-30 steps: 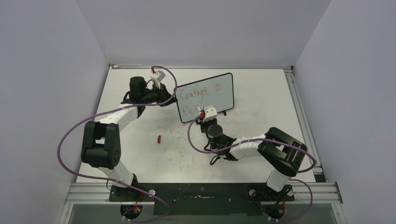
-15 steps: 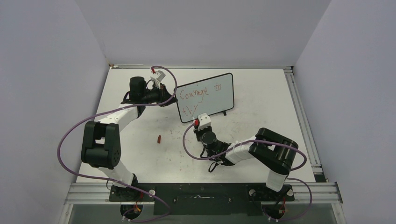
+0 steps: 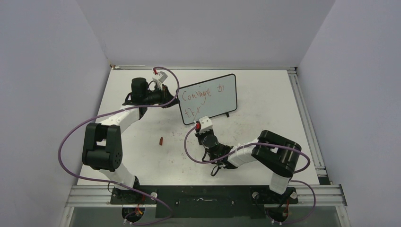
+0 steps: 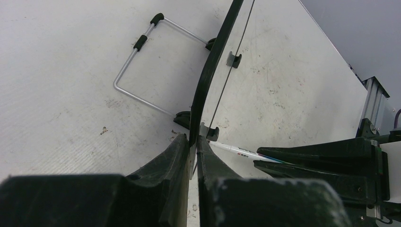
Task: Write a sentence on the whiteboard
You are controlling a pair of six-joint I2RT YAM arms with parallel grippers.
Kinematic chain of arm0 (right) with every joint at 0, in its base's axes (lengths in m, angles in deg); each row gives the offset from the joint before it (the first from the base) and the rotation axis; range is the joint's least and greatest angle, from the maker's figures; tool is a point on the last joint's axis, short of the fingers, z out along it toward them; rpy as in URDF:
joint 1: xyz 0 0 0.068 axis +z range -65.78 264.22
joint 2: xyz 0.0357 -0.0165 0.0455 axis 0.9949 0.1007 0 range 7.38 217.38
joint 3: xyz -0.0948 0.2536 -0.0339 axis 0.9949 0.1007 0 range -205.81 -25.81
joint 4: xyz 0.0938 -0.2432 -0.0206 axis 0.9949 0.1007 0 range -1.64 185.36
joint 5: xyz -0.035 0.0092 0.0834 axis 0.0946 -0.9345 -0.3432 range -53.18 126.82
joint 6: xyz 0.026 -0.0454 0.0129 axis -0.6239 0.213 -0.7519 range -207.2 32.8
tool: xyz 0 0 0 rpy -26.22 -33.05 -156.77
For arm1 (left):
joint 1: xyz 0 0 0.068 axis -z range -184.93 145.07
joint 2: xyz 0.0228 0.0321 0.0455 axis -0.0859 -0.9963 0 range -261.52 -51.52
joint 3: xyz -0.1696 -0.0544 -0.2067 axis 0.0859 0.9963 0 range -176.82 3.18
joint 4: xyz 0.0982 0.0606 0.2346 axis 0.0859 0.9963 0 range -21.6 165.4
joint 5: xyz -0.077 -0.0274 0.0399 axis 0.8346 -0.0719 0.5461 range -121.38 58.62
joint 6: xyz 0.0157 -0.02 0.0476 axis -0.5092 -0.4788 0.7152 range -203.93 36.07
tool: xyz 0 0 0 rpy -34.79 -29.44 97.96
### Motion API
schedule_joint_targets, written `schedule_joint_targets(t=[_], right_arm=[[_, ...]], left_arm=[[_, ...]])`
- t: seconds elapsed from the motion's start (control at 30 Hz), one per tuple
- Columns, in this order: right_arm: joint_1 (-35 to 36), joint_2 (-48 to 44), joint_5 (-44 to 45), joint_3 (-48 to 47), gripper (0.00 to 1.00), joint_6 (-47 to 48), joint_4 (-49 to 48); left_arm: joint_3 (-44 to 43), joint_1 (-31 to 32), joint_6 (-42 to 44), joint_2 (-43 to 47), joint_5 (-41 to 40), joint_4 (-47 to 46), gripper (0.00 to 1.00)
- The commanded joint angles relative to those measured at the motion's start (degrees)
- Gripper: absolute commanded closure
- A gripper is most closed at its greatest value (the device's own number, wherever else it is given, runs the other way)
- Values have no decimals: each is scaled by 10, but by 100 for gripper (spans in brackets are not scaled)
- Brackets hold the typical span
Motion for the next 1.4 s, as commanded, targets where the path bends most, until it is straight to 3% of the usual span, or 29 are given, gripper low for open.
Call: schedule_joint_targets(t=[0.0, 0.4, 0.6, 0.9, 1.37], right_arm=[[8, -55, 4, 4, 95, -4, -8], [0, -197, -5, 23, 95, 21, 71], [-68, -244, -80, 35, 95, 15, 112], [-133, -216, -144, 37, 95, 14, 90], [-162, -162, -122, 39, 95, 8, 61]], left_arm=[[-20, -1, 1, 29, 21, -6, 100], [-19, -1, 3, 29, 20, -2, 100], [-20, -1, 4, 33, 20, 0, 100], [-21, -1, 7, 28, 18, 4, 100], [-23, -1, 13, 22, 15, 10, 100]])
